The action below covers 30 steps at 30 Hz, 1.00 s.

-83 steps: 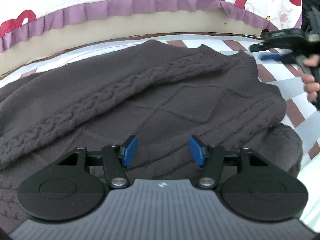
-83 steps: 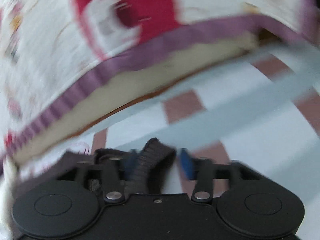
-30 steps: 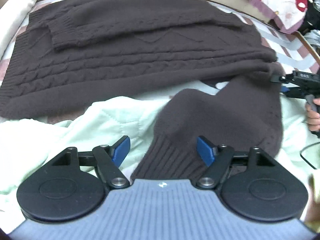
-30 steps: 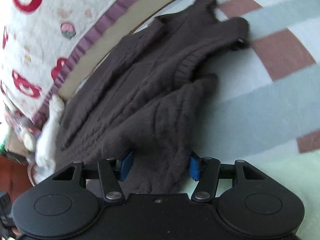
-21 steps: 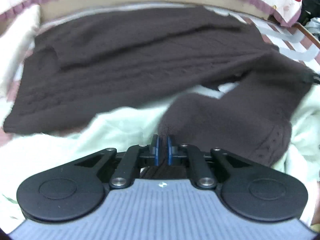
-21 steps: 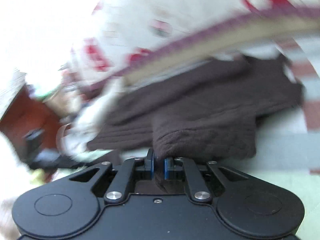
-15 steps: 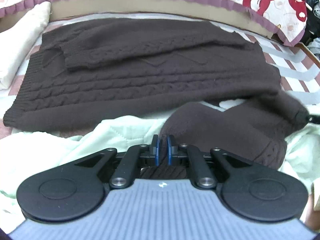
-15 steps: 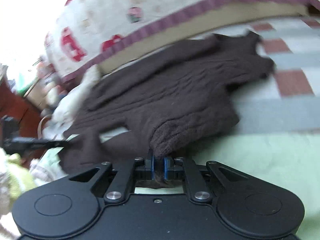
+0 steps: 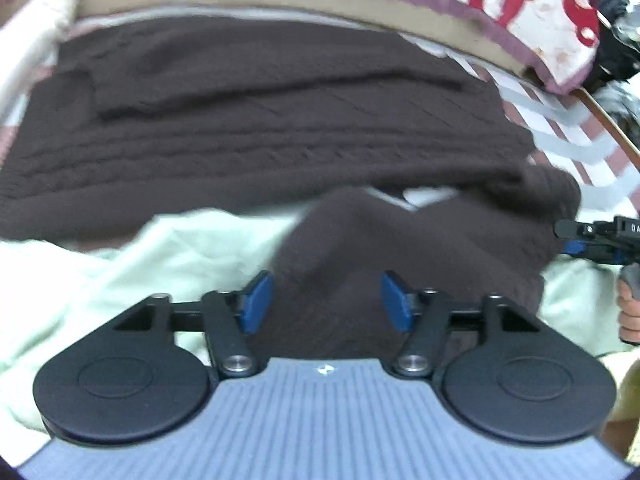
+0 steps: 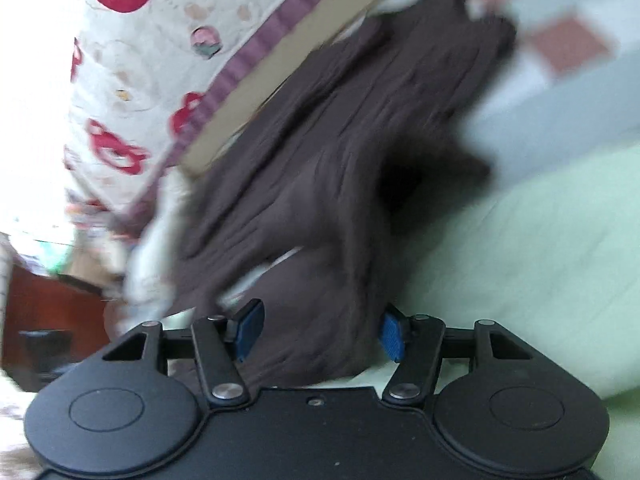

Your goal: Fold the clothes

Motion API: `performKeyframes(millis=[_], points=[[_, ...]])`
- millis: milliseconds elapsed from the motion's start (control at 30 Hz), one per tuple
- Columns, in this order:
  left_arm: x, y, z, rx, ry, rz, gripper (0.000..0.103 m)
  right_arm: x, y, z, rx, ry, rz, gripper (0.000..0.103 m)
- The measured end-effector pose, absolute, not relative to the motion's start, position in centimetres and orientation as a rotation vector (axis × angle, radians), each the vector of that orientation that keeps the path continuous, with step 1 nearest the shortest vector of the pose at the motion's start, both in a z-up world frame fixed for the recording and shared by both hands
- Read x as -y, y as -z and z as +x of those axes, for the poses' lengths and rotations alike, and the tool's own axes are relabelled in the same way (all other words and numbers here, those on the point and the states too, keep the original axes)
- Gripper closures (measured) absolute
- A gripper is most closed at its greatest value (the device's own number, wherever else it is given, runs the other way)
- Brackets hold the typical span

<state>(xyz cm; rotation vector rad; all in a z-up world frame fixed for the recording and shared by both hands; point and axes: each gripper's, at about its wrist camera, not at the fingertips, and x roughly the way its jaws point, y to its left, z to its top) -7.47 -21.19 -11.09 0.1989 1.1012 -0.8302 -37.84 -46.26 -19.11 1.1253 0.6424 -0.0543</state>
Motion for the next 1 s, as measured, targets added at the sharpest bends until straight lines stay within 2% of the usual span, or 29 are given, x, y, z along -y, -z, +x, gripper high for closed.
performKeyframes(millis=[33,100,167,200,267,333,633,800,900,1000], points=[[21.4,11.5,-7.6,-1.097,0.821,0.216,0.026,45.9,19.5,-37.8,-0.63,0.026,1.155,0.035],[21.8,12.0,-8.0,-1.07,0.802,0.238,0.043,45.1,19.9,-37.5,-0.615,-0.007,1.178,0.035],[22.0,11.7,-8.5,-1.034,0.815,0.256,0.103,44.4,19.4,-37.2,-0.618,0.002,1.12,0.049],[22.1,11.2,-8.7,-1.017,0.828,0.266,0.102,44.1,19.0,-37.0,-0.619,-0.001,1.084,0.064],[21.9,10.1,-9.2,-0.972,0.874,0.268,0.103,44.1,18.3,-37.1,-0.592,-0.012,1.073,0.072],[21.7,8.6,-9.3,-0.917,0.886,0.27,0.103,44.5,17.6,-37.4,-0.547,-0.003,1.068,0.087],[20.7,4.1,-7.9,-0.734,0.814,0.137,0.103,46.1,15.7,-37.2,-0.451,0.075,1.031,0.089],[20.7,4.3,-6.9,-0.764,0.8,0.036,0.103,46.9,15.4,-35.3,-0.442,0.062,1.018,0.091],[20.7,5.1,-7.0,-0.8,0.831,0.015,0.1,47.3,13.7,-32.6,-0.427,0.019,0.95,0.091],[21.5,5.4,-7.1,-0.802,0.862,0.019,0.091,48.4,12.0,-28.7,-0.416,0.026,0.864,0.092]])
